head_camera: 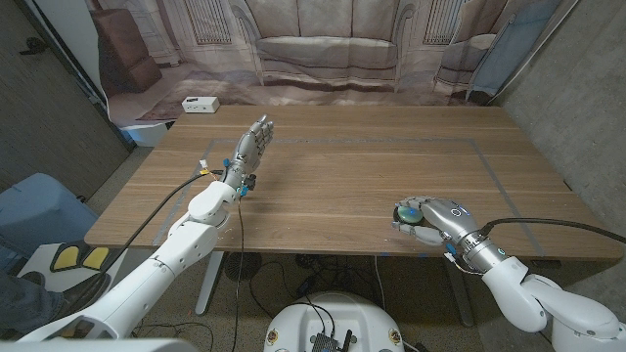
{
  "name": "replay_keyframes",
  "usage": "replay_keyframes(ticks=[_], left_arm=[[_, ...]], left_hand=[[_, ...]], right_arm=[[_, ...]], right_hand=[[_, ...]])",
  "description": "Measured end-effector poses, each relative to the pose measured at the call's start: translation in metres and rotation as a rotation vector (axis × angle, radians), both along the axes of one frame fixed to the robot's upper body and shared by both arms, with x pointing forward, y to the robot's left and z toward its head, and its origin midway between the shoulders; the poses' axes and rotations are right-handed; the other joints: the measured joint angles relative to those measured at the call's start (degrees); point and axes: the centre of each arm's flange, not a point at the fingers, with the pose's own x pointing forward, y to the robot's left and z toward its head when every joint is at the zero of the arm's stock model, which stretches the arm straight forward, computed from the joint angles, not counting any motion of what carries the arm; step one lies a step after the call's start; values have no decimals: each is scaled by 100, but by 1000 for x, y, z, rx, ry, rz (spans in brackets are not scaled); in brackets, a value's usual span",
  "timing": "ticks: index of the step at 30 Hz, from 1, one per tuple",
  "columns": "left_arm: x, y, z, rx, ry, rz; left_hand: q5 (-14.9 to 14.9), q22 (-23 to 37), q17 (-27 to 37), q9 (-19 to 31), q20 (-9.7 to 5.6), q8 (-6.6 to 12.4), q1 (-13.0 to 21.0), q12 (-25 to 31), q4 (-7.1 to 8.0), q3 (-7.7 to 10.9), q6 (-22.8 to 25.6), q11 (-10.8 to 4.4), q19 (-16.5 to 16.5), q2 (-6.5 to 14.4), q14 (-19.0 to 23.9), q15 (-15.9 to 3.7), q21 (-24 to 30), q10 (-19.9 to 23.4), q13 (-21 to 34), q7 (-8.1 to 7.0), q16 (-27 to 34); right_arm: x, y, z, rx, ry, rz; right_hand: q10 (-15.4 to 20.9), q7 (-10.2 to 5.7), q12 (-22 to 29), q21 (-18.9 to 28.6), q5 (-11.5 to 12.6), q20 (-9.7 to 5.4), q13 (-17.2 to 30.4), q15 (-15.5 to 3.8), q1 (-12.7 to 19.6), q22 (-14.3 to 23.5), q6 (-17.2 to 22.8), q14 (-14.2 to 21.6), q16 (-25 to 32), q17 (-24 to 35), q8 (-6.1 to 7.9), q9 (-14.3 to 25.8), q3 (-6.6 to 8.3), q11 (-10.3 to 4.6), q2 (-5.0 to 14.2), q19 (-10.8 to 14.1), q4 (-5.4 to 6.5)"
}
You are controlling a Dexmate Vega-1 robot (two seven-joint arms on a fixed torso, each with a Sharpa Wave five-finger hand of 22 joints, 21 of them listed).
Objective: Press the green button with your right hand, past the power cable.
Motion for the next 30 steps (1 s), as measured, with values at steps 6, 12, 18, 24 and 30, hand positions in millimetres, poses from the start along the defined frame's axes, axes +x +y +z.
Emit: replay_keyframes(ticks=[6,12,18,24,30], left_arm=[[-1,0,0,-2,-2,-1],[-1,0,0,-1,-4,-2],[0,1,2,-1,-6,-4],[0,1,3,0,-7,-3],[1,1,3,1,-6,-4]], left_hand=[[0,0,0,0,0,0,0,0,0,0,0,0,0,0,0,0,0,0,0,0,0],[0,0,0,0,0,0,0,0,0,0,0,0,0,0,0,0,0,0,0,0,0],[0,0,0,0,0,0,-1,-34,0,0,0,-23,0,1,0,0,0,22,0,0,0],[0,0,0,0,0,0,-31,-36,0,0,0,-31,0,31,0,0,0,31,0,0,0],[0,0,0,0,0,0,-31,-36,0,0,0,-31,0,31,0,0,0,31,0,0,0]], right_arm=[[-2,-1,6,24,-22,0],[-5,0,12,54,-44,13],[-4,1,18,91,-55,26],[-2,1,21,150,-43,54],[2,-2,30,215,-47,69]], right_hand=[[-75,-3,-21,0,0,0,0,0,0,0,-64,0,0,16,-22,0,0,12,0,0,0],[-93,12,-21,1,-44,0,0,18,0,1,-92,-47,-18,43,-22,0,0,30,0,0,0],[-144,21,-41,-21,-44,-21,16,10,0,1,-101,-117,-40,43,-22,0,0,41,0,-21,0],[-175,72,-41,-21,-43,-21,17,19,0,1,-152,-125,-40,69,-21,0,0,72,0,-21,0],[-205,117,-41,-20,-44,-20,17,20,0,1,-196,-172,-40,69,-43,0,0,102,0,-21,0]])
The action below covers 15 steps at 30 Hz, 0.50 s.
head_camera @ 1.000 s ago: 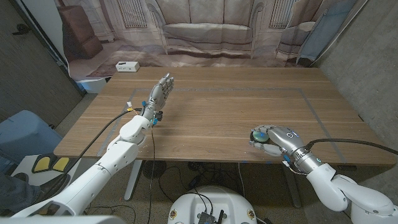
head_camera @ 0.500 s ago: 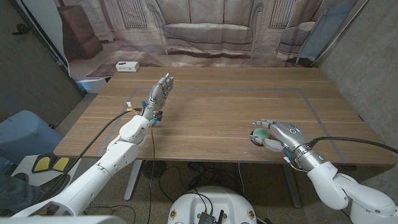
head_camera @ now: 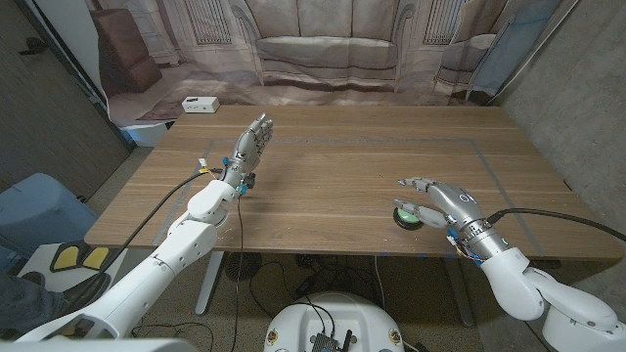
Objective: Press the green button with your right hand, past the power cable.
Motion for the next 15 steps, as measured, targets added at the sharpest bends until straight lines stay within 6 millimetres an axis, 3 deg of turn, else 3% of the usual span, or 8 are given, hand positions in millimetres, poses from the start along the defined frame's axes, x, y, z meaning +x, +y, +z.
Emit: replay_keyframes(ticks=[7,8,15], left_arm=[[0,0,0,1,0,0],[0,0,0,2,2,2],[-1,0,2,3,-3,0]], left_hand=[[0,0,0,0,0,0,0,0,0,0,0,0,0,0,0,0,0,0,0,0,0],[0,0,0,0,0,0,0,0,0,0,0,0,0,0,0,0,0,0,0,0,0],[0,0,0,0,0,0,33,0,-24,-24,0,0,0,33,0,0,0,0,0,0,0]], right_arm=[[-1,5,-2,27,33,53],[3,-3,9,60,6,30],[4,1,12,98,26,84]], right_hand=[[0,7,0,-22,-40,0,0,0,0,0,-7,-16,0,27,0,0,0,0,0,0,0],[0,10,0,-22,-41,0,-1,0,0,0,-10,-16,0,27,0,0,0,0,0,0,0],[-20,38,0,-22,-41,0,-1,0,0,0,-38,-16,0,27,0,0,-25,21,0,0,25]])
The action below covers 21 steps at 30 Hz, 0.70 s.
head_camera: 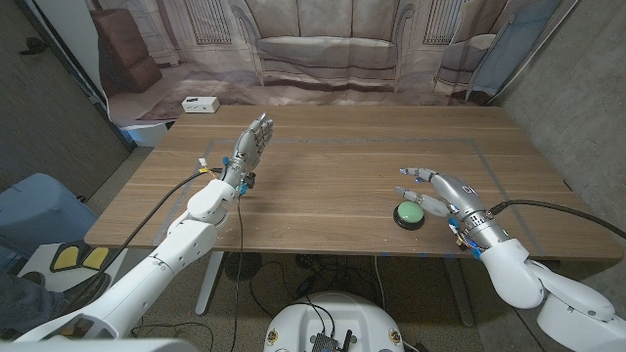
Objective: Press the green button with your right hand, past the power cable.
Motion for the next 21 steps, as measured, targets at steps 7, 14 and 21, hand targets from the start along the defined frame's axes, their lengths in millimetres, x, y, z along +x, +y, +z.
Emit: replay_keyframes(ticks=[7,14,21], left_arm=[[0,1,1,0,-3,7],[-1,2,3,3,-8,11],[-3,4,5,2,-14,18]], left_hand=[[0,0,0,0,0,0,6,0,0,0,0,0,0,6,0,0,0,0,0,0,0],[0,0,0,0,0,0,6,0,0,0,0,0,0,5,0,0,0,0,0,0,0],[0,0,0,0,0,0,6,0,0,0,0,0,0,5,0,0,0,0,0,0,0]], right_arm=[[3,-1,8,64,6,46],[10,-4,14,144,19,91],[19,-8,19,219,33,128]], right_hand=[[-20,28,0,0,0,23,0,0,-24,0,-28,1,0,0,0,0,-24,21,-25,-23,24],[-20,31,0,1,-43,23,-1,23,-24,0,-30,-22,0,26,0,0,-34,21,-24,-22,14],[-51,51,0,-22,-43,44,-1,32,-48,0,-51,-30,0,27,0,0,-67,52,-48,-43,27]])
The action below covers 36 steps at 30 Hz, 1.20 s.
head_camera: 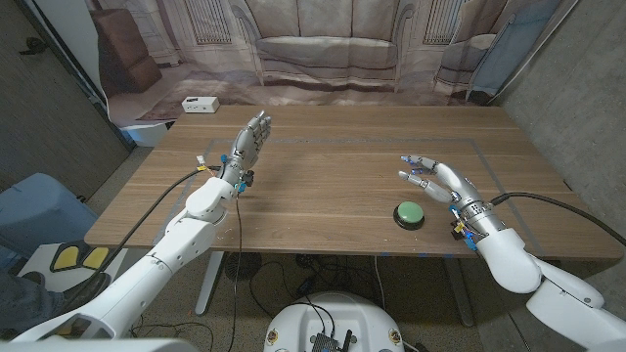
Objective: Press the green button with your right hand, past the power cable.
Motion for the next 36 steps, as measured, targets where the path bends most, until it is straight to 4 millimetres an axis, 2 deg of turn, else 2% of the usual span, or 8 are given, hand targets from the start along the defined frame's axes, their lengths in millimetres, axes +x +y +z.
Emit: replay_keyframes(ticks=[12,31,36], left_arm=[[-1,2,-1,-2,-2,4],[-3,6,-1,2,-9,-3],[-3,6,-1,2,-9,-2]], left_hand=[[0,0,0,0,0,0,0,0,-17,-18,0,0,0,0,20,-20,0,0,0,0,0],[0,0,0,0,0,0,0,0,-17,-17,0,0,0,0,20,-20,0,0,0,0,0],[0,0,0,0,0,0,0,0,-16,-17,0,0,0,0,20,-20,0,0,0,0,0]], right_arm=[[7,1,3,91,36,74],[31,3,12,263,71,194],[30,3,14,288,73,227]], right_hand=[[-21,21,0,0,0,20,-1,31,-6,0,-21,-31,0,0,0,0,-11,21,-6,-20,11],[-30,52,0,1,-45,50,-1,72,-28,0,-51,-71,-22,26,0,0,-48,30,-28,-50,0],[-29,51,0,-21,-45,50,-1,72,-28,0,-51,-71,-22,26,0,0,-48,30,-28,-50,0]])
